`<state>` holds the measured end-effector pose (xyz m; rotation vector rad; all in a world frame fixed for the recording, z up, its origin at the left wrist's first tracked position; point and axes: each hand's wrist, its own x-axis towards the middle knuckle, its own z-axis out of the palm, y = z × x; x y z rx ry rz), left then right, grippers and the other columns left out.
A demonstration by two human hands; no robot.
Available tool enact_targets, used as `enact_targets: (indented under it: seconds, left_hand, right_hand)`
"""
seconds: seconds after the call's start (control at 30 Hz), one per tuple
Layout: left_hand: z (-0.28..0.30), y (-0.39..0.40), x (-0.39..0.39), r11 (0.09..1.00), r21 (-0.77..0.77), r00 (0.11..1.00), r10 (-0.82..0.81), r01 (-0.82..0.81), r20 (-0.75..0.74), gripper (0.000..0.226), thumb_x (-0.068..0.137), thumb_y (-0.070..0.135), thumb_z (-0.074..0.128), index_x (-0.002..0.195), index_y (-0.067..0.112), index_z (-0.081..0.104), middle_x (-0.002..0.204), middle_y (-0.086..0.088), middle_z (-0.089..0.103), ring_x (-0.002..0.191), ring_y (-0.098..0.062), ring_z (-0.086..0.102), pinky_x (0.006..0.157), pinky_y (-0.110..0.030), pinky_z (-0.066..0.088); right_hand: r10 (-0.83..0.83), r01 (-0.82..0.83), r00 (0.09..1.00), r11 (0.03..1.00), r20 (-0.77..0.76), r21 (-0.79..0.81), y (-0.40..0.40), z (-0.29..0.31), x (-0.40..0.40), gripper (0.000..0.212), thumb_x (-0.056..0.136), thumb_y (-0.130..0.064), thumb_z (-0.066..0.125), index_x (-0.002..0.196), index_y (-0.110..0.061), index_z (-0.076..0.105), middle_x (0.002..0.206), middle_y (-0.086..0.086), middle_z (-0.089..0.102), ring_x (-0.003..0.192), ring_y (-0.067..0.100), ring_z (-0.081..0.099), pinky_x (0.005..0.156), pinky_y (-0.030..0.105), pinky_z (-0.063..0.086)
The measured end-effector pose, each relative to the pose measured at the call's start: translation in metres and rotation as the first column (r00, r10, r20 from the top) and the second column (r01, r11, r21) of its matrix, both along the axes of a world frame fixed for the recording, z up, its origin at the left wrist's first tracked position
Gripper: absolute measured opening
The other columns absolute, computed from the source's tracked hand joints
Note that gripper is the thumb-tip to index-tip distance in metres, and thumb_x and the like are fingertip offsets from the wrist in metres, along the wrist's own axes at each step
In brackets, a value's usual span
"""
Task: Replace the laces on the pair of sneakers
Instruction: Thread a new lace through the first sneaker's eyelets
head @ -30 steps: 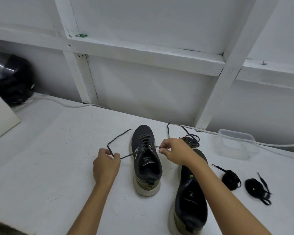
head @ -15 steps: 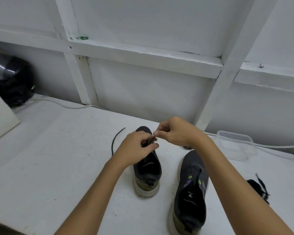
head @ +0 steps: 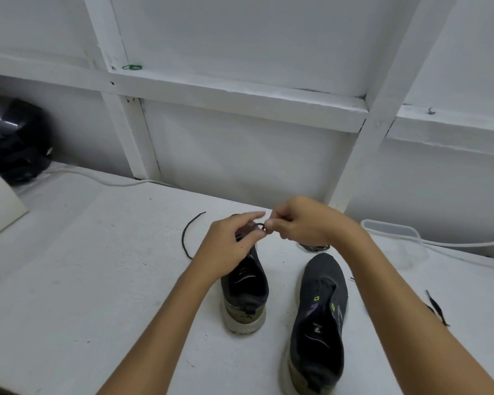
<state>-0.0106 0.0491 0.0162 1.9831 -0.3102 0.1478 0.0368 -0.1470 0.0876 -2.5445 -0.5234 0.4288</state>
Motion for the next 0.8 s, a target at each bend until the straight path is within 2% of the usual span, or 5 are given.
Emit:
enact_targets:
  seconds: [0.17,0.37,0.53,0.67,0.8]
  left_hand:
    - [0.0,0.014,0.003,0.967,0.115,0.961,0.206,-0.229,0.183,0.011,0.095,0.02,0.063,0.086,0.023,0.068,0.08,0.014,0.067,0.078,-0.007,0.062,0.068,-0.016,0.046]
    - [-0.015,0.052,0.007,0.762,0.029,0.76,0.647,-0.647,-0.053,0.017,0.097,0.026,0.055,0.081,0.026,0.059,0.071,0.013,0.064,0.071,-0.002,0.061,0.055,-0.014,0.038]
    - [-0.032,0.057,0.004,0.752,0.158,0.739,0.658,-0.64,-0.142,0.01,0.097,0.026,0.055,0.096,0.02,0.064,0.078,0.01,0.061,0.075,-0.013,0.06,0.056,-0.024,0.039]
    - [-0.035,0.044,-0.001,0.762,0.381,0.793,0.6,-0.524,-0.107,0.035,0.096,0.033,0.059,0.13,0.026,0.056,0.111,0.001,0.058,0.106,-0.023,0.054,0.082,-0.037,0.045]
    - [-0.028,0.023,-0.006,0.836,0.399,0.915,0.403,-0.377,0.019,0.013,0.096,0.034,0.06,0.098,0.025,0.07,0.099,0.004,0.062,0.095,-0.02,0.058,0.082,-0.041,0.052]
  right_hand:
    - [-0.03,0.03,1.0,1.0,-0.006,0.004,-0.006,-0.001,0.003,0.024,0.098,-0.047,0.057,0.078,-0.039,0.069,0.07,-0.028,0.066,0.063,-0.006,0.061,0.064,0.025,0.045]
    - [-0.105,0.1,0.992,0.993,-0.068,-0.062,-0.02,-0.016,-0.001,0.028,0.101,-0.027,0.051,0.082,-0.037,0.069,0.072,-0.022,0.07,0.056,-0.009,0.06,0.061,0.021,0.044]
    - [-0.182,0.187,0.975,0.982,-0.126,0.032,-0.009,-0.038,-0.011,0.023,0.101,-0.018,0.051,0.092,-0.027,0.07,0.08,-0.017,0.076,0.076,0.0,0.069,0.069,0.023,0.048]
    - [-0.368,0.402,0.909,0.897,-0.197,0.181,-0.002,-0.061,-0.017,0.013,0.097,-0.029,0.064,0.096,-0.025,0.076,0.084,-0.015,0.07,0.079,0.005,0.064,0.073,0.024,0.05]
    - [-0.504,0.639,0.762,0.688,-0.406,0.344,0.006,-0.077,-0.026,0.011,0.095,-0.022,0.07,0.102,-0.015,0.076,0.09,-0.003,0.071,0.081,0.01,0.065,0.063,0.024,0.056]
